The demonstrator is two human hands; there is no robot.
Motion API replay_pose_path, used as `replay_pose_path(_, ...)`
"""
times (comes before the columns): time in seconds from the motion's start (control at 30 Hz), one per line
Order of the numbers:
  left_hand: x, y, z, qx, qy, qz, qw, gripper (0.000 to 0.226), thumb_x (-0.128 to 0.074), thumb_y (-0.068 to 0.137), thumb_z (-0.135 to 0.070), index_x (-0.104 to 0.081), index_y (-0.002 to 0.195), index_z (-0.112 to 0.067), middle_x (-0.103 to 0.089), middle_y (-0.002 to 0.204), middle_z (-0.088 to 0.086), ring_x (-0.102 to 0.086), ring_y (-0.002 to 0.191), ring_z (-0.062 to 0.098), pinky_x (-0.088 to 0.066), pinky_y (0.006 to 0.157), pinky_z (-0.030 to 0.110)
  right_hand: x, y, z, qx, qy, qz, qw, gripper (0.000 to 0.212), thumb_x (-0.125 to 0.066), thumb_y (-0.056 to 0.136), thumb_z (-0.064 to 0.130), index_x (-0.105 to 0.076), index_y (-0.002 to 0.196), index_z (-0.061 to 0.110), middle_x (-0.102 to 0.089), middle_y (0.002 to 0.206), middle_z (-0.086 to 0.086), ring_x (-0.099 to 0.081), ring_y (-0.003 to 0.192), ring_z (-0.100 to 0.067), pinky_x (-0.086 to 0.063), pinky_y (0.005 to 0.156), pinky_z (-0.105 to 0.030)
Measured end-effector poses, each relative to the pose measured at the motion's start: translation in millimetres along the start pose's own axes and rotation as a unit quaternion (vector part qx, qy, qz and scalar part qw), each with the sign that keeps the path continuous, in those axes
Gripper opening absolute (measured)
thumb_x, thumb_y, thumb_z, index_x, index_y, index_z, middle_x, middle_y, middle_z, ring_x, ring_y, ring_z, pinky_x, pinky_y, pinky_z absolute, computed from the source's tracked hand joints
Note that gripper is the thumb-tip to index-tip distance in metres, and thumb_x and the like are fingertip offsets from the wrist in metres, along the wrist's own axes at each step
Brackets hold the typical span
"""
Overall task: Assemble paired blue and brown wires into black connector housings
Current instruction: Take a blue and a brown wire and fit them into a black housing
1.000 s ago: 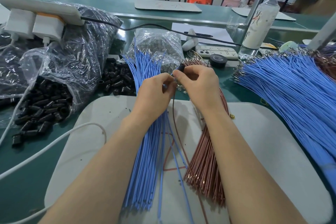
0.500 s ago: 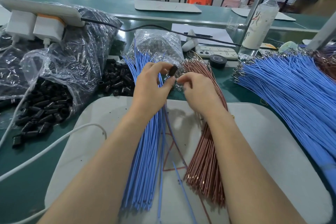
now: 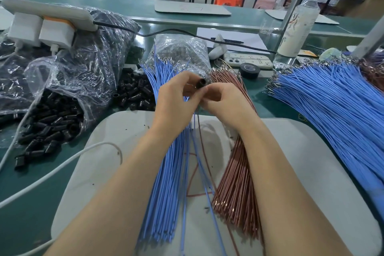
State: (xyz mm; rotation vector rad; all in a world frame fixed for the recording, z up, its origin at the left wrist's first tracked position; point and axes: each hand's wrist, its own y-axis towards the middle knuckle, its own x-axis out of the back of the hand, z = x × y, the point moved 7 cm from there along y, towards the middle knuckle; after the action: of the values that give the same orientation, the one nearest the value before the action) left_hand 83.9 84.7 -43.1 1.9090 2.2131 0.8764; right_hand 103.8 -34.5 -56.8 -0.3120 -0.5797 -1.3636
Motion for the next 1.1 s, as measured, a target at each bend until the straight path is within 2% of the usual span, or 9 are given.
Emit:
replay_pose_path(0.1,-1.3,-2.3,-5.8,-0.037,0.012,0.000,0.999,0.014,-0.070,0.083,-0.008,-0.060,0.088,-0.017,-0.063,0.081,-0.009,-0.063,0.077,0.005,-0.051,0.076,0.016,4.8,0.2,0.0,0.014,-0.034,-0.058,0.998,0.008,-0.064,0.087,0.012,-0.064,0.080,0.017,-0.068,0.081,0.001,-0.063,0.082,-0.017,-0.048,0.071,-0.022)
replay_pose_path(0.23,-4.1,-4.2,-7.1,-0.056,0.027,0.017,0.998,0.010,-0.068,0.082,-0.003,-0.061,0.090,-0.006,-0.065,0.085,0.003,-0.063,0.080,0.014,-0.053,0.078,0.026,7.5,-0.5,1.8,0.037,-0.065,-0.088,0.993,0.008,-0.063,0.086,0.010,-0.069,0.086,0.016,-0.063,0.075,0.007,-0.057,0.076,-0.010,-0.038,0.063,-0.008)
replay_pose_path(0.4,-5.1,-4.2,-5.8,-0.060,0.036,0.023,0.997,0.012,-0.066,0.082,0.000,-0.063,0.091,-0.007,-0.064,0.088,0.002,-0.063,0.082,0.012,-0.052,0.080,0.023,7.9,0.6,3.0,0.053,-0.076,-0.108,0.990,0.012,-0.064,0.084,0.005,-0.072,0.091,0.011,-0.065,0.078,0.005,-0.060,0.078,-0.011,-0.043,0.071,-0.016)
replay_pose_path(0.57,-6.0,-4.1,-5.5,-0.068,0.040,0.028,0.996,0.015,-0.065,0.083,0.001,-0.065,0.094,-0.009,-0.063,0.090,0.000,-0.062,0.083,0.007,-0.051,0.080,0.016,9.0,1.1,2.4,0.058,-0.082,-0.115,0.988,0.012,-0.065,0.083,0.004,-0.071,0.089,0.012,-0.062,0.075,0.007,-0.056,0.073,-0.008,-0.038,0.064,-0.003)
replay_pose_path(0.7,-7.4,-4.4,-4.5,-0.061,0.043,0.035,0.997,0.017,-0.065,0.083,0.001,-0.066,0.097,-0.009,-0.064,0.092,-0.002,-0.062,0.085,0.004,-0.049,0.082,0.013,9.3,0.2,2.4,0.056,-0.090,-0.110,0.988,0.014,-0.063,0.084,0.003,-0.071,0.091,0.012,-0.061,0.076,0.007,-0.054,0.071,-0.006,-0.037,0.064,0.000)
replay_pose_path(0.8,-7.4,-4.3,-6.0,-0.062,0.044,0.036,0.996,0.020,-0.065,0.082,0.002,-0.067,0.097,-0.011,-0.064,0.092,-0.003,-0.063,0.086,0.005,-0.049,0.082,0.013,9.1,-1.2,3.4,0.060,-0.106,-0.109,0.987,0.013,-0.062,0.085,0.002,-0.070,0.091,0.011,-0.060,0.075,0.005,-0.053,0.072,-0.009,-0.037,0.062,-0.002)
replay_pose_path(0.97,-8.3,-5.1,-6.0,-0.054,0.033,0.040,0.997,0.023,-0.064,0.081,0.004,-0.067,0.096,-0.013,-0.065,0.092,-0.002,-0.063,0.086,0.004,-0.050,0.081,0.013,7.7,-2.2,2.6,0.060,-0.123,-0.111,0.984,0.012,-0.060,0.087,0.005,-0.070,0.091,0.009,-0.062,0.077,0.000,-0.054,0.074,-0.015,-0.037,0.065,-0.019)
replay_pose_path(1.1,-6.4,-3.5,-0.2,-0.026,0.021,0.018,0.999,0.020,-0.065,0.083,0.001,-0.066,0.098,-0.012,-0.066,0.094,0.000,-0.064,0.086,0.009,-0.050,0.081,0.014,5.3,0.1,0.3,0.035,-0.132,-0.093,0.986,0.015,-0.061,0.088,0.009,-0.072,0.098,0.012,-0.068,0.087,0.000,-0.058,0.081,-0.013,-0.040,0.072,-0.016)
